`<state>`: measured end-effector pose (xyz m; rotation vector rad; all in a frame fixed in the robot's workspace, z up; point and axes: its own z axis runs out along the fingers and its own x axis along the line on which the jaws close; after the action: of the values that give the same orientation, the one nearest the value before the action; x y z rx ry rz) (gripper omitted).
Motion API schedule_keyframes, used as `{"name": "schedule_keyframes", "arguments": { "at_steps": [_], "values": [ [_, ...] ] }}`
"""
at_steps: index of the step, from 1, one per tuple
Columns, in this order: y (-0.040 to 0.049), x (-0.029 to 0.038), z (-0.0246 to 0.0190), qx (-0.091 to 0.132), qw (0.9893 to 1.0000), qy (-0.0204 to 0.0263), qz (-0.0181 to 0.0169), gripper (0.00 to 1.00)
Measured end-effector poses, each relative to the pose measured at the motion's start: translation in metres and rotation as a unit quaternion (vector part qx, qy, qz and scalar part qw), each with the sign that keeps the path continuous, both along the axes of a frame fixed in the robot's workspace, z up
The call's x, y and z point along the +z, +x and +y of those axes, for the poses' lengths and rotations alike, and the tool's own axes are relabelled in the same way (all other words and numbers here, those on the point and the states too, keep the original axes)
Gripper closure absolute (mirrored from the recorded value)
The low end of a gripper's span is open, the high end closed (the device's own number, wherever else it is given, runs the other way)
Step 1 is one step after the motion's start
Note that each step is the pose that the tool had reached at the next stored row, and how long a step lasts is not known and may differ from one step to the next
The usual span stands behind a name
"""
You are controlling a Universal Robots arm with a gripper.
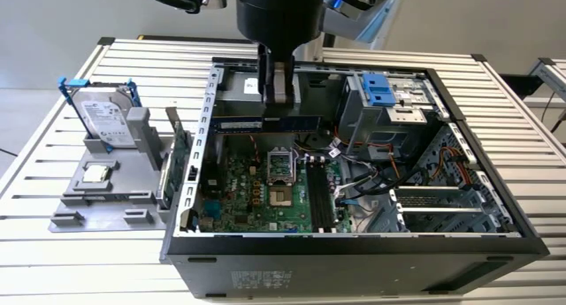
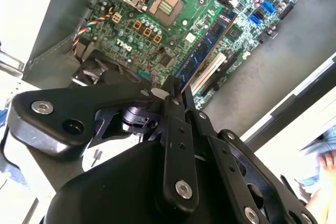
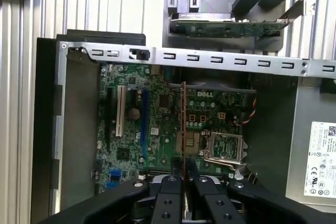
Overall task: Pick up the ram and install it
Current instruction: 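Pick up the ram and move it above insertion slot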
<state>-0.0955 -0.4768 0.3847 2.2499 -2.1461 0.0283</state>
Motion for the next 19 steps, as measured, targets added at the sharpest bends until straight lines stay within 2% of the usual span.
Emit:
{"name": "schedule_keyframes", "arguments": {
  "at_steps": [19],
  "values": [
    [0.0212, 0.0, 0.001, 0.0, 1.0, 0.0, 0.0, 1.0]
  ]
}}
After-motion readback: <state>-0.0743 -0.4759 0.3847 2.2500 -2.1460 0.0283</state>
